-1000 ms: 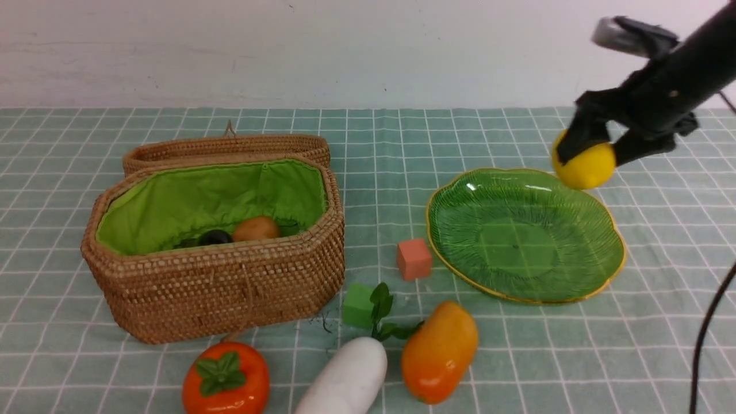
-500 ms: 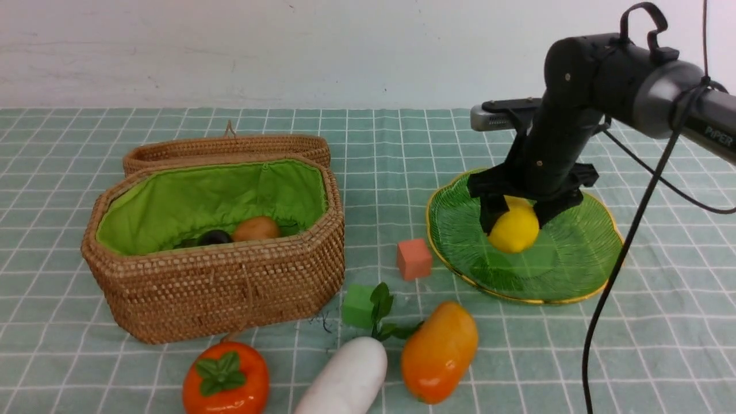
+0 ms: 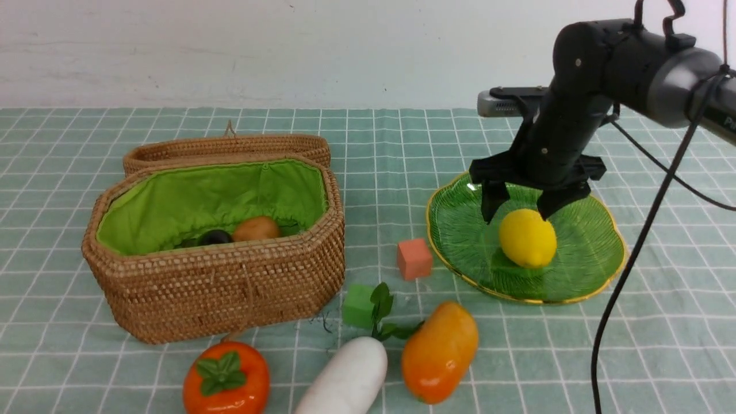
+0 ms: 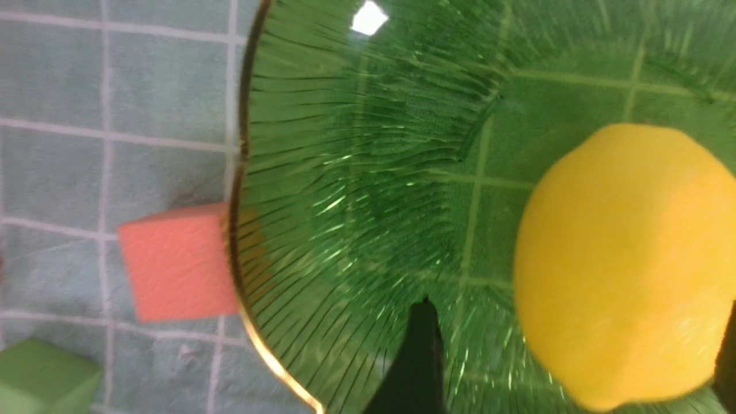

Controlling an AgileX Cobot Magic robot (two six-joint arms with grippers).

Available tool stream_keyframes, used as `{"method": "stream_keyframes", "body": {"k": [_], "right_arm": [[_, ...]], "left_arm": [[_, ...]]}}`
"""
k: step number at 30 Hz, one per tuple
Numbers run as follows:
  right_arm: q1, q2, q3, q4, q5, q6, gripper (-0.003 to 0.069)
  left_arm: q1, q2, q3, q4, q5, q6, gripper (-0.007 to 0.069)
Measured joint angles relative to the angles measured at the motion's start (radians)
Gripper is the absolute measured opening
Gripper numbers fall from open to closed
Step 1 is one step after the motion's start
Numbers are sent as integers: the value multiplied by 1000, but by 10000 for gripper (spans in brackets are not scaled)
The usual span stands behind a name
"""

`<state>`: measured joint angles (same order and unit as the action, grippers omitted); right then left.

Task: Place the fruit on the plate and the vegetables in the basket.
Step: Use the right arm to grab a lemon and put it into the right plate, then use the right arm to grab a mango and put it into the right plate

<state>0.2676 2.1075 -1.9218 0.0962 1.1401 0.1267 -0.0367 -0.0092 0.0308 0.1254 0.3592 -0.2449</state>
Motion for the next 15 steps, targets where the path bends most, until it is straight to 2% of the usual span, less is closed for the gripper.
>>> {"method": "stream_keyframes", "body": {"k": [3,7,11,15], "right_arm": [[0,-92,69,19,-9,0,562],[0,-261,277,117,-76,8,524],[20,-383,439,200,-152,22,521],[114,-476,582,210,-256,37,527]], "left_arm": [[0,0,0,0,0,0,239],[0,0,0,0,0,0,239],[0,0,0,0,0,0,239],[0,0,0,0,0,0,239]]}}
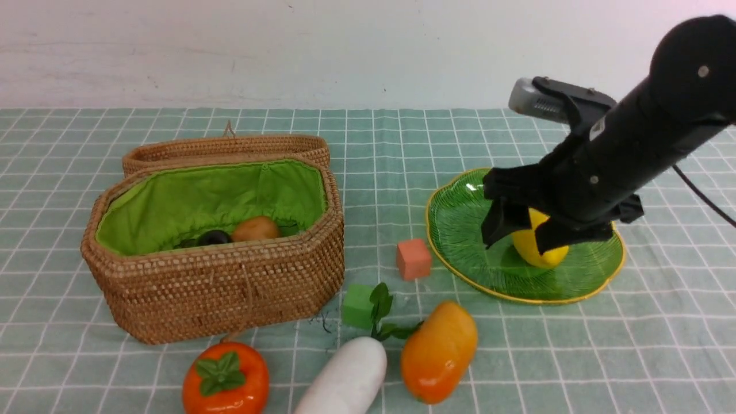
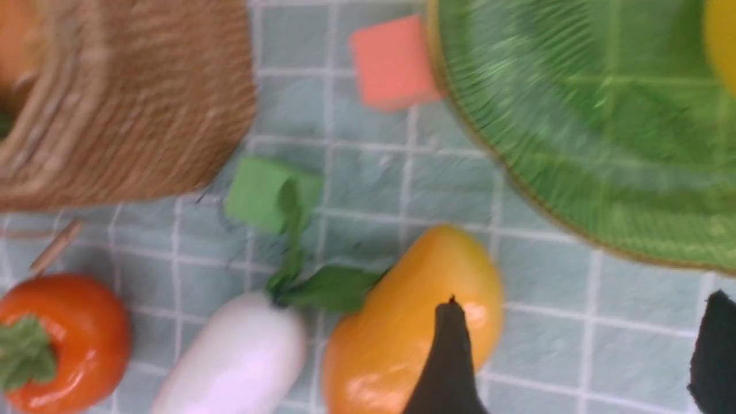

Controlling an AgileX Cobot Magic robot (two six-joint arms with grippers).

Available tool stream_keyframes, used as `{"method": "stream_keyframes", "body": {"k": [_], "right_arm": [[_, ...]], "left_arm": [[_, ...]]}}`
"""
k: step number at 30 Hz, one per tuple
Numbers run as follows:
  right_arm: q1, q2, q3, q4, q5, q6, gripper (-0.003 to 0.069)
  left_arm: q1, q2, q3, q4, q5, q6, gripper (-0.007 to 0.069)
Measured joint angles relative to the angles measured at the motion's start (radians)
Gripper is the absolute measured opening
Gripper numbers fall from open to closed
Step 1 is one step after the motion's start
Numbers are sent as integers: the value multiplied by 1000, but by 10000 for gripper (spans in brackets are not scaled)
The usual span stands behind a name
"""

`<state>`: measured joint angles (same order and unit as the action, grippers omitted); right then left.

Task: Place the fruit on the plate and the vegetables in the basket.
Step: Use the right arm to grab a mango and put it into the right plate

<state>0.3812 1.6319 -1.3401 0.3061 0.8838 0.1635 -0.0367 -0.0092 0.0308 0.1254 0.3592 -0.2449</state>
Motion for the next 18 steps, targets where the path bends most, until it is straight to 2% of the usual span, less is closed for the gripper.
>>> {"method": "stream_keyframes", "body": {"k": [3,5,10,13,16,18], "right_arm": [[65,-3,14,2,-6,13,528],[144,11,20,7,-19,19,545],[186,41,20,17,-16,47,608],[181,91,20,-19,-4,185,650],[178,134,20,-44,-14,318,655],[178,178,20,-63,-33,461,654]], "left_arm": [[0,0,0,0,0,0,239],[0,0,0,0,0,0,239],[0,0,0,0,0,0,239],[0,0,0,0,0,0,239],[0,0,0,0,0,0,239],[0,0,0,0,0,0,239]]}}
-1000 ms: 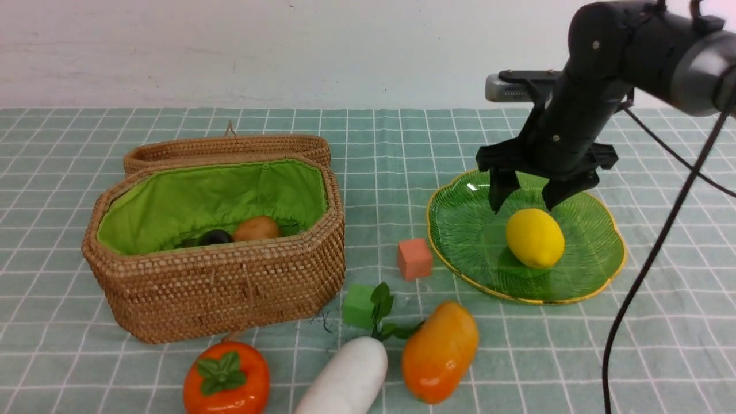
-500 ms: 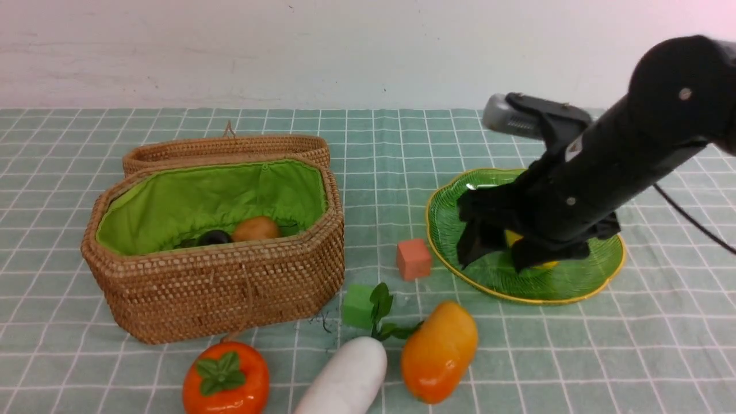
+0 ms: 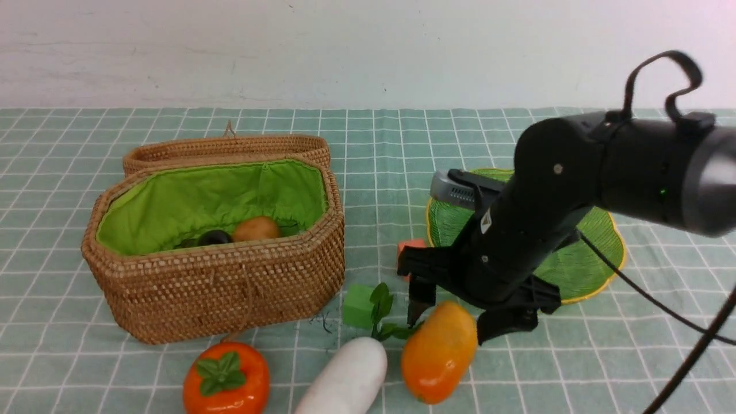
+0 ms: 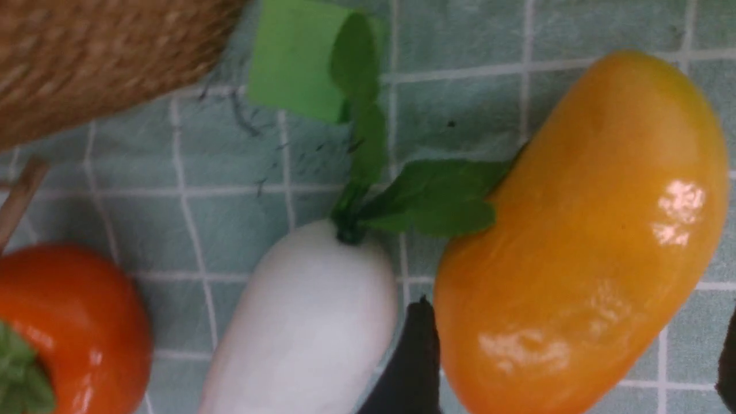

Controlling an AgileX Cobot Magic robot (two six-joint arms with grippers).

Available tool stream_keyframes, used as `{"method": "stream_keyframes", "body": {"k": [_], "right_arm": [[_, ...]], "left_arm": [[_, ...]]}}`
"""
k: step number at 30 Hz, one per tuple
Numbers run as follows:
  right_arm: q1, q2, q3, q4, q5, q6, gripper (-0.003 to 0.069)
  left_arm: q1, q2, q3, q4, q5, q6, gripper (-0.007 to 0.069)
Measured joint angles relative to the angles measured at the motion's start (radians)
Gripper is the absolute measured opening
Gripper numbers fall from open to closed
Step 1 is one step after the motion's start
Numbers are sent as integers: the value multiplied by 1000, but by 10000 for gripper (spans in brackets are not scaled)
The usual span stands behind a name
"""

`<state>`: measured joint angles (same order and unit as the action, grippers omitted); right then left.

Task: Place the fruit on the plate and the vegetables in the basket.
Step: Use the right arm to grab a mango and put it into the right plate

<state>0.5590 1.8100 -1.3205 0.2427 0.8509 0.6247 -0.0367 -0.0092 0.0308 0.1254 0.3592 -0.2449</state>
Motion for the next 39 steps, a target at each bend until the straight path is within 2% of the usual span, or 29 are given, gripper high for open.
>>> {"method": "stream_keyframes", "body": {"k": [3,6,11,17,25,29,39], "right_arm": [[0,56,0,-25,-18,147,642],[0,108,-1,-31,-28,195,624],[0,136,-4,-35,-18,188,571],[0,105,0,-101,15,126,571],[-27,-86,0,-207,1,59,571],[-106,-169,0,-281,-72,32,571],[-303,-124,0,-312,-268,-4,571]], "left_arm": [[0,0,0,0,0,0,239],[0,0,0,0,0,0,239],[0,0,0,0,0,0,239],[0,0,0,0,0,0,239],[0,0,0,0,0,0,239],[0,0,0,0,0,0,239],[0,0,0,0,0,0,239]]}}
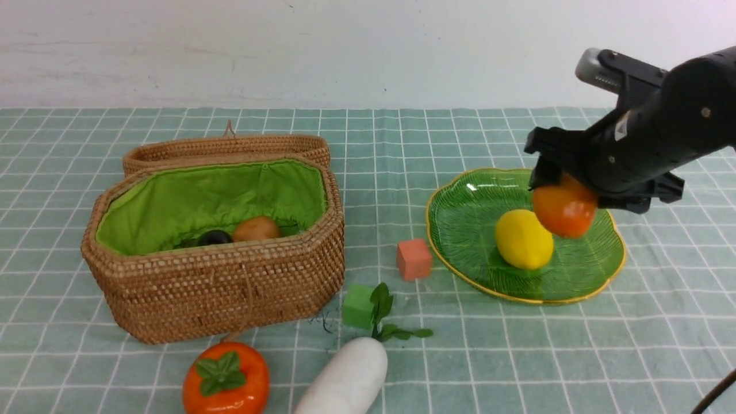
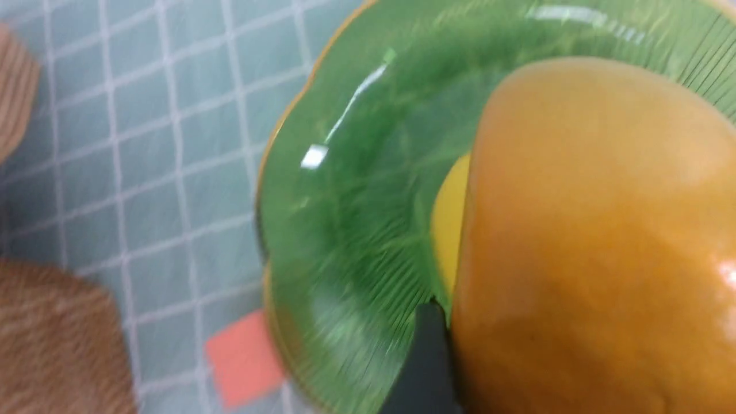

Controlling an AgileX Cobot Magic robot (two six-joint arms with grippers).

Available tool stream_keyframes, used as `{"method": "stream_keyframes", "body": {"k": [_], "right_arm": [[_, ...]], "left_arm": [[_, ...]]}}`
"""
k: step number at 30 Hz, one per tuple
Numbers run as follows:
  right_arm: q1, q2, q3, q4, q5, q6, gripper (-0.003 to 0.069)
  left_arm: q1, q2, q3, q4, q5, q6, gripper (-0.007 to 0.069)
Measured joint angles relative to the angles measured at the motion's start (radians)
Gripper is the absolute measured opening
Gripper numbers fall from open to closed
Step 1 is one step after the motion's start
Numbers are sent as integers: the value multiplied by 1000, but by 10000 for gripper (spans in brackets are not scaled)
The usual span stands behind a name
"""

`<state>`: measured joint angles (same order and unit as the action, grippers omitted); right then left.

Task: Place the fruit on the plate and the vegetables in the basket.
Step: Use the right arm to grab a mango and put it into the right plate

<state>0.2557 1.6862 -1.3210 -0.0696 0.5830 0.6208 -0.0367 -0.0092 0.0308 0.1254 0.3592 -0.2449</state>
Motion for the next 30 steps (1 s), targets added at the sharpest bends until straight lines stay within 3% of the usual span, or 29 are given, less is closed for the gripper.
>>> {"method": "stream_keyframes", "body": {"k": [6,19,24,30], "right_arm": [[-15,76,0,-23,-30,-64,571],[-15,160,0,-25,-33,-69,574],[-15,160,0,-25,-18,-69,670],[-15,159,0,-31,63,-69,666]], "left_arm": [[0,0,0,0,0,0,239],[0,0,0,0,0,1,239],[0,0,0,0,0,1,239],[0,0,0,0,0,1,239]]}}
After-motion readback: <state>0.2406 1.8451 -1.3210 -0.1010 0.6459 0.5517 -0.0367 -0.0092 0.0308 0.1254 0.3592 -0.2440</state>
